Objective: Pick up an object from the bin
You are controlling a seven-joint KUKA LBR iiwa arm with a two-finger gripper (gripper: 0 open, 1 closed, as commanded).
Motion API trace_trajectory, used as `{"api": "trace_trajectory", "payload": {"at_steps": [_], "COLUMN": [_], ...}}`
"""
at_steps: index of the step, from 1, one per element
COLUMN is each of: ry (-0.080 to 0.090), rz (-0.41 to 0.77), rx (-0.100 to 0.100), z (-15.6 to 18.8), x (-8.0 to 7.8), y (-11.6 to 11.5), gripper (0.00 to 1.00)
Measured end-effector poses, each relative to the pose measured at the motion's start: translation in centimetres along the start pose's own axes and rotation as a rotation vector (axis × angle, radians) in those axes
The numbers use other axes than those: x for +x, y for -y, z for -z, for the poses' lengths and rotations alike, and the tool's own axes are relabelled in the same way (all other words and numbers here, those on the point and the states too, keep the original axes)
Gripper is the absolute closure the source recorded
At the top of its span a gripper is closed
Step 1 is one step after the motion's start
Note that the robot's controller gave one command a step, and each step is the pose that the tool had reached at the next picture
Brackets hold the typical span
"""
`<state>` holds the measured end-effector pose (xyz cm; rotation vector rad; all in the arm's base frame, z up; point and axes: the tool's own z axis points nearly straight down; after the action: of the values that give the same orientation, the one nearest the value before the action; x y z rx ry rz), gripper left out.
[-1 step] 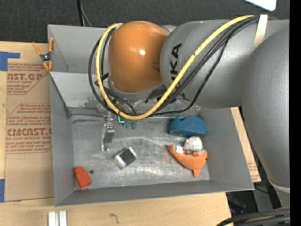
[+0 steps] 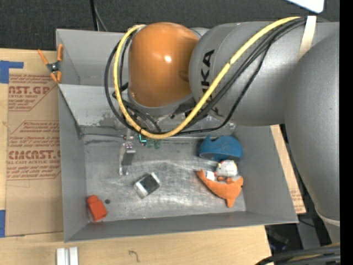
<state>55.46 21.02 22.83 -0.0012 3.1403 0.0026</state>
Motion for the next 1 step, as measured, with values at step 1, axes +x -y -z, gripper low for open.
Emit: {"api": "trace_trajectory", "payload": {"at_steps": [1], "ry": [0.007], "rz": [0.036], "rx": [-0.002], "z": [-4.29], "x": [1.32], "y": [1.89], "gripper": [0.00]}}
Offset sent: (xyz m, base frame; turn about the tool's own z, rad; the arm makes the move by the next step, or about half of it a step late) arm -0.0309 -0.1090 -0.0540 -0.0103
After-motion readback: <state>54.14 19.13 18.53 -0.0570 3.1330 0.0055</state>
